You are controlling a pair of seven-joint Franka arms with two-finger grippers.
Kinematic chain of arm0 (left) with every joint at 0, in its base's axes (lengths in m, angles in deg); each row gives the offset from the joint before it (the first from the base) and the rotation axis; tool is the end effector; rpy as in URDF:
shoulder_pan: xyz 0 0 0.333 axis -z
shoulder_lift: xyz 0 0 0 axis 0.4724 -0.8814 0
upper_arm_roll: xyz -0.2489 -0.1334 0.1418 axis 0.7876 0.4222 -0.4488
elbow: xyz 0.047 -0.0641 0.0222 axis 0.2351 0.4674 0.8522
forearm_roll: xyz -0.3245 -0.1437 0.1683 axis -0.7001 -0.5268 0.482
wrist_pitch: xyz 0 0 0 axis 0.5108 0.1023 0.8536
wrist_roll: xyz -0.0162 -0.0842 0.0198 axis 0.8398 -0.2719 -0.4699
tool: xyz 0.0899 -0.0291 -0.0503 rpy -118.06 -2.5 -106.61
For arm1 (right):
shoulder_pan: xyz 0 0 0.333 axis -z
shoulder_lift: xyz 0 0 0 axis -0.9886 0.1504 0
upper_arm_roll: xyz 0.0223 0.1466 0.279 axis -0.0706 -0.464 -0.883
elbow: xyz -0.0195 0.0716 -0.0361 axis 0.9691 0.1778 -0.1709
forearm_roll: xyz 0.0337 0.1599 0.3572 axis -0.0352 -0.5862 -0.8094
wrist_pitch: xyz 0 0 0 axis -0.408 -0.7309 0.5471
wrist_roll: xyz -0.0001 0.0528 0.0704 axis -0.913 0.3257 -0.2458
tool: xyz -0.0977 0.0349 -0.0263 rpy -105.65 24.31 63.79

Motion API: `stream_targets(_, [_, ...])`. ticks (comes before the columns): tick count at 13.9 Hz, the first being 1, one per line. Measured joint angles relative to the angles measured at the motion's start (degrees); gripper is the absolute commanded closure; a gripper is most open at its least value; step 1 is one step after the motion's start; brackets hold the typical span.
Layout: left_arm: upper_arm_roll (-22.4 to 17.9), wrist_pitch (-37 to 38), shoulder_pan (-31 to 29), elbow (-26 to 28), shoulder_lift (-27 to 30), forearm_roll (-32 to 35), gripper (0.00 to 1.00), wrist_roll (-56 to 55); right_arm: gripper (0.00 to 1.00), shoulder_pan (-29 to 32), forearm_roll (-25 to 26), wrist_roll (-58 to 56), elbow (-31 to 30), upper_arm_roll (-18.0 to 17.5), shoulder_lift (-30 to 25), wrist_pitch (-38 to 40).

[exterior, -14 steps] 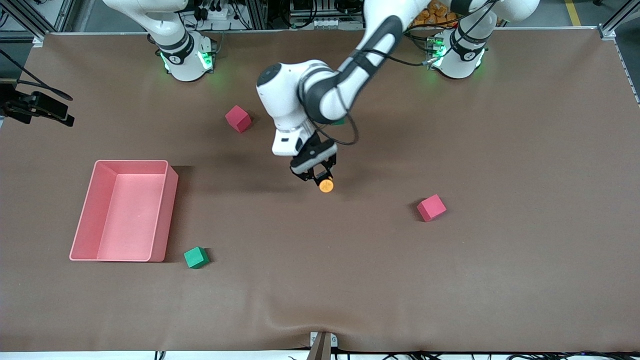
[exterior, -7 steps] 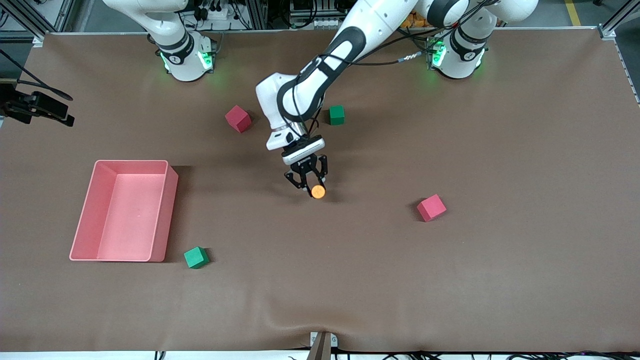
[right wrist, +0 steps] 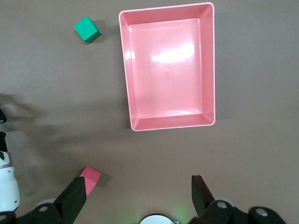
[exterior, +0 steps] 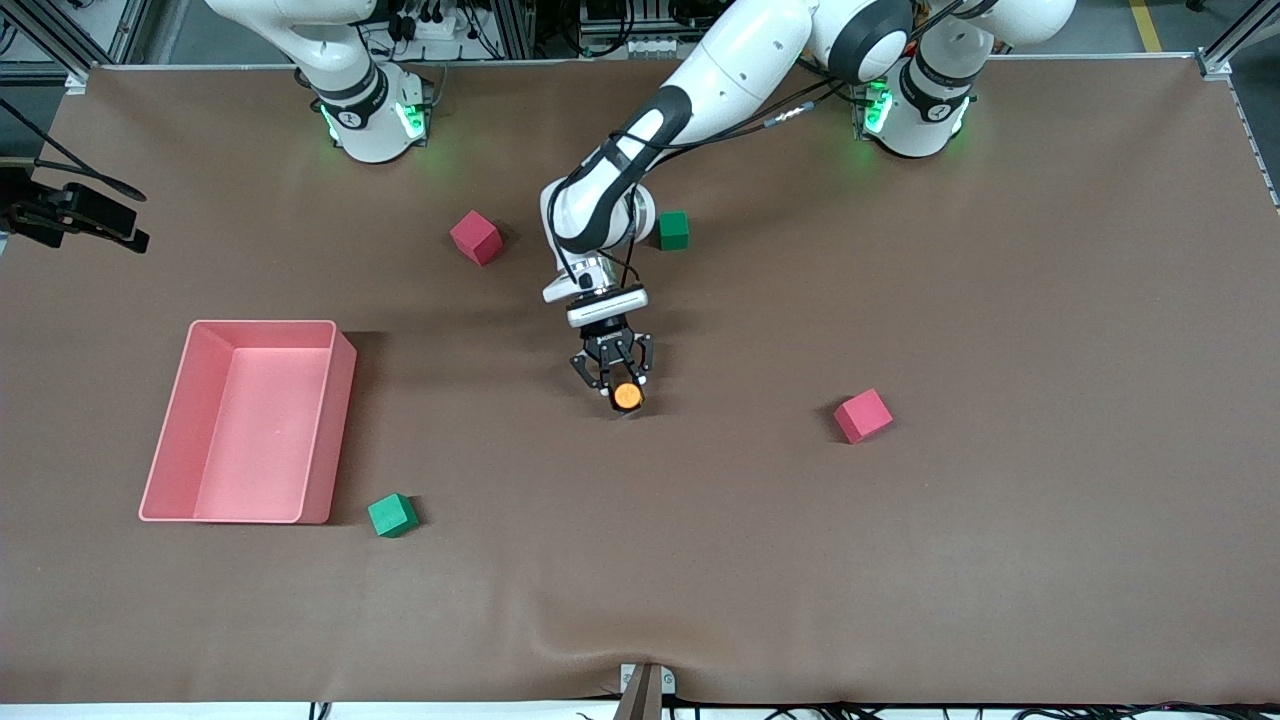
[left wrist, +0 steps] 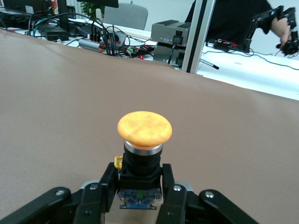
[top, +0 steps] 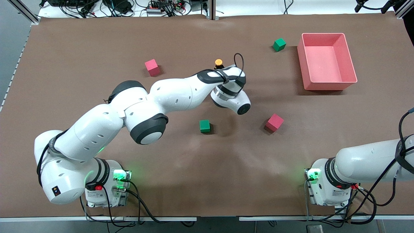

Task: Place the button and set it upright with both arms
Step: 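Set the button upright on the table and open the left gripper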

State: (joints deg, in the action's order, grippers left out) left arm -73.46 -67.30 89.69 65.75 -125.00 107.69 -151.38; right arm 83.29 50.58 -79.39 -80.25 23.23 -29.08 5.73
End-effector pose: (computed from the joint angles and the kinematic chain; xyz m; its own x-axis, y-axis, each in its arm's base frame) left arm 0.4064 -0.6058 0.0999 0.3250 0.2481 0.9126 0.3341 -0.9329 0.1346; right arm 0.5328 -0.0333 0.6339 0.9913 -0.0873 -0.0984 -0.0896 -0.9958 -0.0189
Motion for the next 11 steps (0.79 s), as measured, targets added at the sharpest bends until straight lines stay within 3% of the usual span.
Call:
stream_targets(2, [-0.05,0.01,0.02,0.1,-1.31,1.02,1.0,-0.21,0.0,0.0,0.0,0.0,0.0,0.0,0.0,0.0])
stream_targets(3, [-0.1,0.26,0.19,0.11,-1.6,1.58,0.34,-0.4,0.0,0.0,0.0,0.0,0.0,0.0,0.0,0.0])
stream_targets(4, [-0.1,0.31,0.4,0.13,-1.62,1.62,0.0,-0.46,0.0,0.0,0.0,0.0,0.0,0.0,0.0,0.01])
stream_targets(8, [0.47,0.32,0.7,0.14,-1.61,-0.1,0.0,-0.46,0.0,0.0,0.0,0.0,0.0,0.0,0.0,0.02])
stream_targets(11, [2.7,1.99,1.58,-0.62,-0.77,-7.53,0.0,0.57,0.0,0.0,0.0,0.0,0.0,0.0,0.0,0.04])
